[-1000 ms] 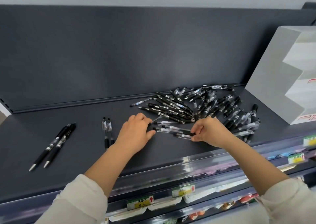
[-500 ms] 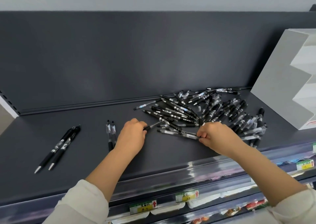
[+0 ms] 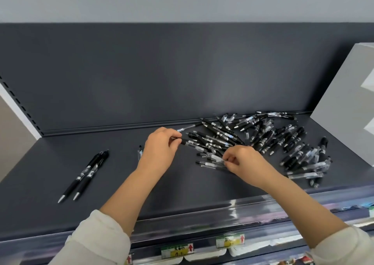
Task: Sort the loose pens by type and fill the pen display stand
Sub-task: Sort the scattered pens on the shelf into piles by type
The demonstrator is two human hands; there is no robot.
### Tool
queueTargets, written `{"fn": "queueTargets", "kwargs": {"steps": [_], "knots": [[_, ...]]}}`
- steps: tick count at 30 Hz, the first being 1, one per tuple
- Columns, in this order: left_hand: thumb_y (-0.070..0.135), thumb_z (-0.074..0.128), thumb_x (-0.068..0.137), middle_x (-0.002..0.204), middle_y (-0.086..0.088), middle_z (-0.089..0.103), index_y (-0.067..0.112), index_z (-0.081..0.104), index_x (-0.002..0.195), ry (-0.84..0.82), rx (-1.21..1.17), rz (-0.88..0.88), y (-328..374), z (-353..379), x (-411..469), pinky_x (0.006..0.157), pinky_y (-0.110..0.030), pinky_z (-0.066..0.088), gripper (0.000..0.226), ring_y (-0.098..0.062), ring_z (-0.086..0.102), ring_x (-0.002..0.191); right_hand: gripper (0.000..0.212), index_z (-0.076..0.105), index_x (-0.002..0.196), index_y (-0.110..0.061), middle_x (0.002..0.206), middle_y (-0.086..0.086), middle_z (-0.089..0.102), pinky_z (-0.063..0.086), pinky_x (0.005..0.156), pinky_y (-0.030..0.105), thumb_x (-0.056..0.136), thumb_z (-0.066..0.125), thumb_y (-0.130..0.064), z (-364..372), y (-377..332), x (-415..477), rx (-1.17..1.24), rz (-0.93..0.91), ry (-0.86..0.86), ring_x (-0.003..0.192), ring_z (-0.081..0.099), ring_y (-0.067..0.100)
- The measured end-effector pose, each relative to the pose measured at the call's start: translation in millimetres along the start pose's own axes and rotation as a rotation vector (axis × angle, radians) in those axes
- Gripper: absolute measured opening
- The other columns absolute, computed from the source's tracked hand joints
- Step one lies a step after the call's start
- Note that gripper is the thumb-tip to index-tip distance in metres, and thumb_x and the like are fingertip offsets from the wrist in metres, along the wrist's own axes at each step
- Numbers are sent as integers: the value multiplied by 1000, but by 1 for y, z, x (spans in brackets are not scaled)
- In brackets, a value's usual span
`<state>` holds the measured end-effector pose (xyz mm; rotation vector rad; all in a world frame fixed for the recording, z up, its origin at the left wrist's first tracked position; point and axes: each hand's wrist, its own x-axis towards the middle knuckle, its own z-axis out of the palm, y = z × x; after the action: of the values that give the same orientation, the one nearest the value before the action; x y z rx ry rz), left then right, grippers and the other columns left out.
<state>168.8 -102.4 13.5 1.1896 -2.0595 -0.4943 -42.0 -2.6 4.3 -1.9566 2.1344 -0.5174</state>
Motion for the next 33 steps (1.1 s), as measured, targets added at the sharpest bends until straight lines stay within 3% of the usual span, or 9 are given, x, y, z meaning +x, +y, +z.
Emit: {"fn": "queueTargets", "kwargs": {"steps": [5,13,15,18,23,28,33], "knots": [[11,66,85,91,9,60,17,72,92,34,-29,-32,-8,-12,-4,71,-5,41,11,-5,59,80,17,65,104,-16,90,-2,58,50,76,34,90,56,-20,9,-3,4,-18,56,3,80,57,17],[10,72,79,82,13,64,19,73,83,323,-144,-145,-41,-56,-28,69,2,41,10,8,60,73,17,66,103,-16,85,-5,55,41,69,22,88,59,-21,22,-21,15,90,91,9,75,53,12],[9,71,79,82,7,65,17,73,83,384,-136,-190,-51,-62,-40,69,1,42,9,3,62,70,16,67,101,-16,79,-8,55,38,65,19,88,60,-22,29,-33,20,119,87,-6,73,53,11],[7,70,79,83,3,65,14,72,82,418,-89,-235,-63,-62,-59,69,-5,46,9,-2,62,72,19,66,105,-15,79,-9,54,39,70,22,89,59,-24,39,-54,29,141,71,-27,78,52,11],[10,68,82,83,4,63,14,71,85,342,28,-292,-72,-57,-80,72,-20,46,6,-3,60,71,19,66,103,-16,96,2,66,47,77,27,89,57,-25,63,-93,41,143,72,-69,90,61,20],[22,64,84,83,8,59,19,62,107,104,152,-375,-75,-47,-90,70,-23,46,23,-9,57,73,19,62,102,-16,97,6,68,53,79,36,87,59,-26,82,-118,52,160,94,-72,89,64,26],[25,62,85,87,6,56,21,65,107,39,182,-345,-71,-40,-89,70,-20,41,23,-10,53,71,24,57,106,-13,99,6,64,51,78,36,87,62,-28,89,-130,60,162,70,-37,91,62,26]]}}
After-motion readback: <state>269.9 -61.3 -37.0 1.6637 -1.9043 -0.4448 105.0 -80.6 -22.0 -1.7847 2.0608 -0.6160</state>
